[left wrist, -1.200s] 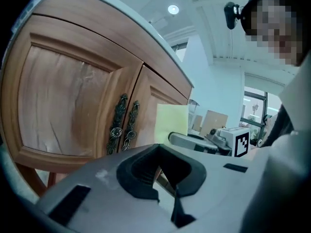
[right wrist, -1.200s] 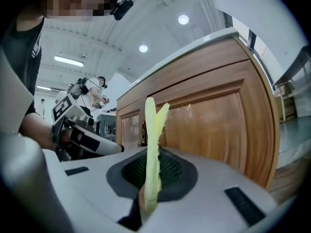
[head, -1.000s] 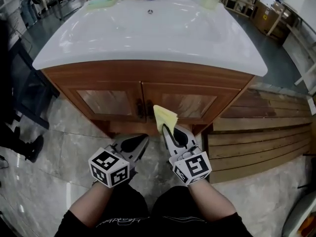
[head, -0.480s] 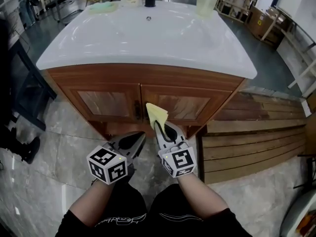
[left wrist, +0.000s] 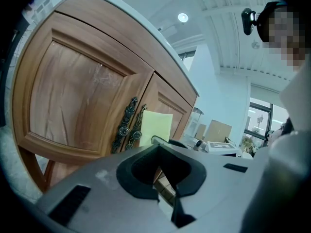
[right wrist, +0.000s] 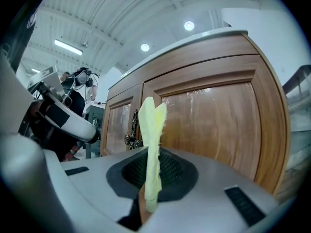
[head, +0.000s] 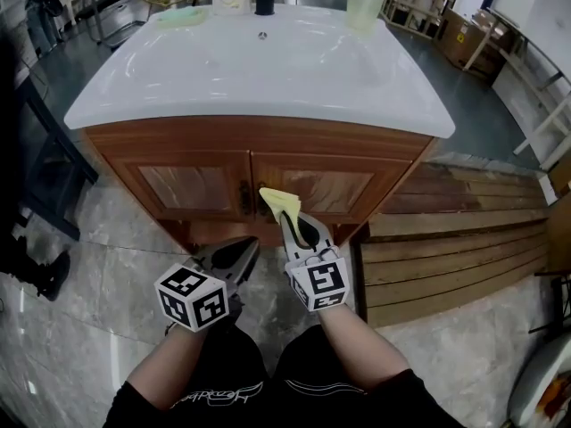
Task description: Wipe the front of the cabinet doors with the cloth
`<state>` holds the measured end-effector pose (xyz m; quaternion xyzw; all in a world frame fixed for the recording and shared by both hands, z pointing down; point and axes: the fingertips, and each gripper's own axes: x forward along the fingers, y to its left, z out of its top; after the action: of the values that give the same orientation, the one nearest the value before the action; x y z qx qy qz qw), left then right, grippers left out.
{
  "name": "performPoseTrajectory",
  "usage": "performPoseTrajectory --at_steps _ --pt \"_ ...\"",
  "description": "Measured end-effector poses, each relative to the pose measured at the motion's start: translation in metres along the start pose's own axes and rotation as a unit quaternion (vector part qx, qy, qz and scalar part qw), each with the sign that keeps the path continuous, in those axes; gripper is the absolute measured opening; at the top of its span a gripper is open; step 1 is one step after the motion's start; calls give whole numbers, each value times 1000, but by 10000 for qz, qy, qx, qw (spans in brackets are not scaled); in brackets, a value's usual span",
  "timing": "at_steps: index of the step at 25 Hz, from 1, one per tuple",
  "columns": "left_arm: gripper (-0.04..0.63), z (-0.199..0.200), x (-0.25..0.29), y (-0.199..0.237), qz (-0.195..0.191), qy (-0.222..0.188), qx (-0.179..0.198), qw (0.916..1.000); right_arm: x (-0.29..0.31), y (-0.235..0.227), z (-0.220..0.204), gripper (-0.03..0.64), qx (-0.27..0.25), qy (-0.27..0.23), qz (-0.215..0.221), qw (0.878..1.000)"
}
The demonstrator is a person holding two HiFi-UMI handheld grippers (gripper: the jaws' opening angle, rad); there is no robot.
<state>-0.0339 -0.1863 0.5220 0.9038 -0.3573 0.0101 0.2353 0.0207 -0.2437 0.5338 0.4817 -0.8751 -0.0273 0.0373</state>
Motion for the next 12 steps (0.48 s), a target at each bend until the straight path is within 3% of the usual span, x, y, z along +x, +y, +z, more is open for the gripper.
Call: performPoseTrajectory --at_steps 4,12 --pt "6 -10 3 1 157 150 -17 9998 -6 -17 -5 40 -51 49 -179 9998" --pt "6 -9 10 -7 77 117 -42 9999 -31 -72 -9 40 42 21 -760 9971"
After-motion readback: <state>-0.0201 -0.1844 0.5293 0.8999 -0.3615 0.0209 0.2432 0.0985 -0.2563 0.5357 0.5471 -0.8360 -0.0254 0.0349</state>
